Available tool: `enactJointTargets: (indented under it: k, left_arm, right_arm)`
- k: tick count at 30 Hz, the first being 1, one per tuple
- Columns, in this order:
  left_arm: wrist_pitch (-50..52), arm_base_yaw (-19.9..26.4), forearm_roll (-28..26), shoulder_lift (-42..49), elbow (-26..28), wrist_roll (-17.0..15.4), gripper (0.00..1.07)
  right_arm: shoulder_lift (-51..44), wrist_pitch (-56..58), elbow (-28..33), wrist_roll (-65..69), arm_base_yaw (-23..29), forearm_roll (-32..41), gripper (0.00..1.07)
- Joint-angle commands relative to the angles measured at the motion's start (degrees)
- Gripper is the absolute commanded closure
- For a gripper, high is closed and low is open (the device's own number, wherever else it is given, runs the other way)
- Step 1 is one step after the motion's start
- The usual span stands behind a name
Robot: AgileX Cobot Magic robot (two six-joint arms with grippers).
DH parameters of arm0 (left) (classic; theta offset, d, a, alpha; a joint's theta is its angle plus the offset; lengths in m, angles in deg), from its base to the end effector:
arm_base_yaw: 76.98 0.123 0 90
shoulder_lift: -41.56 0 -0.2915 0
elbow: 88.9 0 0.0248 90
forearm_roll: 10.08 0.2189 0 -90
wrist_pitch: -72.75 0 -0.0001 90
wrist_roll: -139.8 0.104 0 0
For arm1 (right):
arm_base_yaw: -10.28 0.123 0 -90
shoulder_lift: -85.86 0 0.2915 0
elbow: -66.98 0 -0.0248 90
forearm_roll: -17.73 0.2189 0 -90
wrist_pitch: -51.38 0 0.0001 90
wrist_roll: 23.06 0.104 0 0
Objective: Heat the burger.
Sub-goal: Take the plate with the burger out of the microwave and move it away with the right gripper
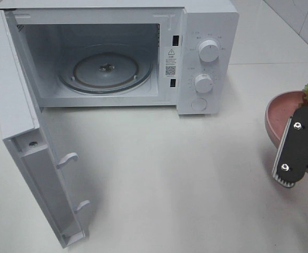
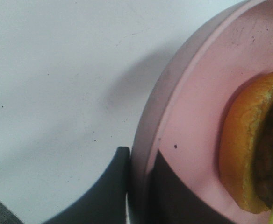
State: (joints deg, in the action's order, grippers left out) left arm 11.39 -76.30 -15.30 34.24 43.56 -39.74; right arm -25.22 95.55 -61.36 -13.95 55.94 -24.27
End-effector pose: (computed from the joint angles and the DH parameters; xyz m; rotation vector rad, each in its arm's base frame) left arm -0.0313 -0.0087 0.2607 0.0023 2.0264 -0.0961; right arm 0.1276 0.0612 0.2207 -1.3705 2.2151 -0.5285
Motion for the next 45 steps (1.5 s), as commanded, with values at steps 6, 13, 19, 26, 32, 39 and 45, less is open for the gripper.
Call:
enactJointTargets:
  k: [6,13,19,26,32,39,45]
  left_arm:
    - [0.00,0.06,-0.17,0.46,-0.23,-0.46,0.23]
    - [0.00,0.06,-0.17,0.46,-0.23,-0.46,0.23]
    - [0.00,0.06,-0.17,0.46,-0.23,-0.46,0.23]
    - [0.00,0.06,-0.17,0.46,-0.23,-0.46,0.23]
    - [0.00,0.06,-0.17,0.46,-0.23,-0.46,0.23]
    - [0.00,0.06,-0.17,0.46,-0.23,-0.46,0.23]
    - [0.00,0.06,-0.17,0.46,-0.23,-0.46,0.23]
  right_arm:
    - [4.24,2.81,-1.66,13.81,-0.11,-6.19,1.07]
    - [9.05,6.93,-5.79,23.72,-0.11,-6.70,1.06]
    - [15.41,14.09,-12.03,25.04,-0.17,-7.16,1.06]
    - [19.25,14.61,-16.10,28.93,-0.17,-7.45,1.06]
    - [23.15,14.78,-16.56,32.60,-2.64,-7.79,1.06]
    - [26.01,13.58,-16.56,33.40,-9.34,-7.56,1.06]
    - [28.71,10.43,-16.56,37.07,-13.75,-7.62,1.06]
